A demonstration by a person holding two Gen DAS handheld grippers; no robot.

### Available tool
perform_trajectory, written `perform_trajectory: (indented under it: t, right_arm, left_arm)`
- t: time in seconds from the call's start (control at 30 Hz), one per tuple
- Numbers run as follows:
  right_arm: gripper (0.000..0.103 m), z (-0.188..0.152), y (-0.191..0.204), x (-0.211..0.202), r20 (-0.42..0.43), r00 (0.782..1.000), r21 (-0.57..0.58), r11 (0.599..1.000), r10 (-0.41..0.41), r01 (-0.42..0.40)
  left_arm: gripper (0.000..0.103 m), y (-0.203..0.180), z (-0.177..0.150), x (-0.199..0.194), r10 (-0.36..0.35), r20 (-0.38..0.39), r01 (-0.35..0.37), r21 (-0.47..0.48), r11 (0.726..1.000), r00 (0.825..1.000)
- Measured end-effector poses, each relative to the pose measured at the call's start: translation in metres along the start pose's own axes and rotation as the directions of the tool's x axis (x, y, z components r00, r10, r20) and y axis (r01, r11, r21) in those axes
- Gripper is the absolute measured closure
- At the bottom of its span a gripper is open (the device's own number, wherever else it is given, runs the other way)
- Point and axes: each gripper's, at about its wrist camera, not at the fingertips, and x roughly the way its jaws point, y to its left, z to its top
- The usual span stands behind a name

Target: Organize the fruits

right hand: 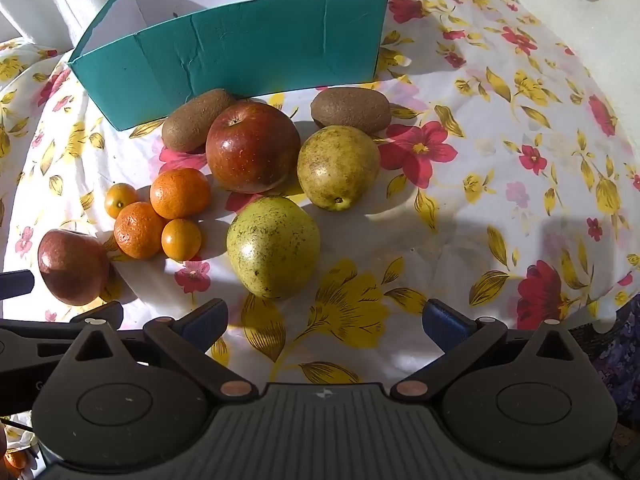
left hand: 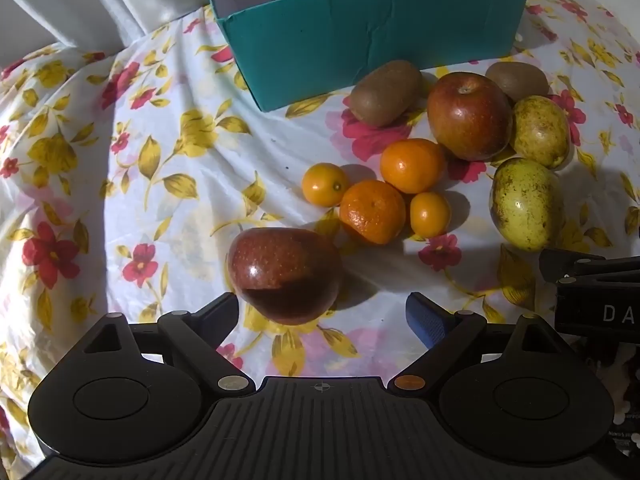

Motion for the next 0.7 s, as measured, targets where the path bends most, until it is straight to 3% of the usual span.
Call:
perform_trajectory:
  t: [0.7]
  right_arm:
    - [0.000,0.0027,-0.0014,0.0003,0.003,1.000,-0.005,1.000,0.001,-0.001]
  left_arm:
    - [0.009,0.0030,0.0006,0.0030,-0.007,-0.003,0.007,-0.008,1.000,1.000]
